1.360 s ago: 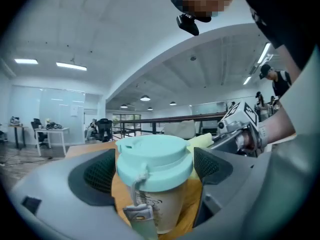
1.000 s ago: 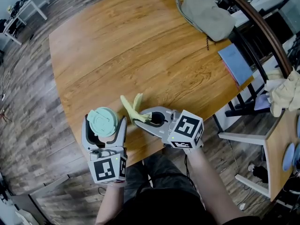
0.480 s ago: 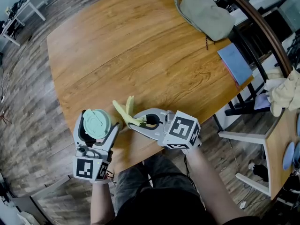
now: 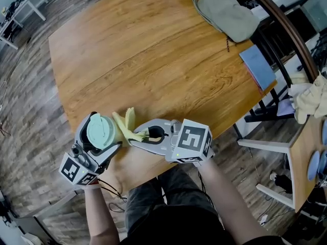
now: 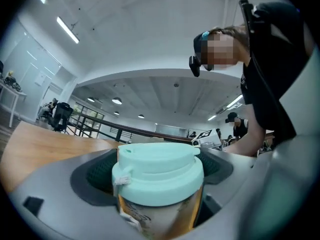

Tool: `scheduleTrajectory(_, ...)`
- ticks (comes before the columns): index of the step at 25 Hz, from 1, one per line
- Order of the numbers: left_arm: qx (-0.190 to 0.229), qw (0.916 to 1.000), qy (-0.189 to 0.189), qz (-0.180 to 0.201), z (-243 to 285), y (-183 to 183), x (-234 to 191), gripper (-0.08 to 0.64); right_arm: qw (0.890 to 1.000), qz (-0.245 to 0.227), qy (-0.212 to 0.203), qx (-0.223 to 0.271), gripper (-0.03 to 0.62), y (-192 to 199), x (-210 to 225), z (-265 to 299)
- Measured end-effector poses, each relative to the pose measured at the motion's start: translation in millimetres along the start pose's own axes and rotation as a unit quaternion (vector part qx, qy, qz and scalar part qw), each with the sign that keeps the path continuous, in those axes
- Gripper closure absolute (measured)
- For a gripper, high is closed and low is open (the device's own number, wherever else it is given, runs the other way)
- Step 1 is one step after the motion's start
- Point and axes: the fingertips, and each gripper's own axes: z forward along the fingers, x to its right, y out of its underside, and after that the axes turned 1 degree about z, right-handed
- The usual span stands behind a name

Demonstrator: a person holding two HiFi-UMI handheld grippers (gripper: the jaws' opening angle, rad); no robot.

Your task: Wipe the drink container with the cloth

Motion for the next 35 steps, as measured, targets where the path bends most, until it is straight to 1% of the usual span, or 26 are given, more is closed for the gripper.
scheduleTrajectory(3,0.005,0.9987,0.048,-0.015,-1.0,-1.3,-2.6,0.086,1.000,-0.001,-0.012,0.009,0.568,-11.2,-3.1,14.2)
scheduleTrajectory(5,0.009,0.9970,0.073,-0.025,-2.8,-2.2,-6.0,0.086,1.000,0.002,-0.010,0.016,0.568,-18.1,-0.6,22.1)
scheduleTrajectory(7,0.014,0.9950,0.093,-0.036,-5.1,-1.9,-7.5,0.086,0.999,0.016,-0.007,0.029,0.568,-22.9,3.1,28.1)
scheduleTrajectory(11,0.026,0.9909,0.120,-0.056,-10.3,-3.5,-13.9,0.086,0.997,0.053,-0.013,0.050,0.568,-26.7,10.0,40.0)
scheduleTrajectory(14,0.037,0.9883,0.130,-0.071,-15.7,-4.3,-19.9,0.086,0.996,0.079,-0.008,0.051,0.568,-19.7,15.9,46.1)
scheduleTrajectory(18,0.048,0.9848,0.141,-0.089,-23.1,-3.4,-26.8,0.086,0.994,0.108,0.004,0.033,0.568,4.9,19.5,50.6)
scheduleTrajectory(22,0.052,0.9812,0.159,-0.098,-26.9,-3.8,-30.1,0.086,0.990,0.141,0.019,0.020,0.568,32.5,23.4,48.5)
scheduleTrajectory(26,0.047,0.9782,0.179,-0.094,-29.0,-3.5,-28.6,0.086,0.985,0.170,0.037,-0.002,0.568,60.6,26.3,43.0)
scheduleTrajectory(30,0.045,0.9739,0.204,-0.089,-28.2,-4.2,-26.0,0.086,0.978,0.200,0.052,-0.009,0.568,75.2,28.4,41.2)
scheduleTrajectory(33,0.045,0.9709,0.219,-0.086,-27.8,-5.5,-24.7,0.086,0.976,0.200,0.075,-0.043,0.568,90.3,30.6,40.4)
scheduleTrajectory(35,0.041,0.9698,0.228,-0.077,-27.0,-5.9,-20.4,0.086,0.975,0.185,0.094,-0.077,0.569,100.4,30.8,37.6)
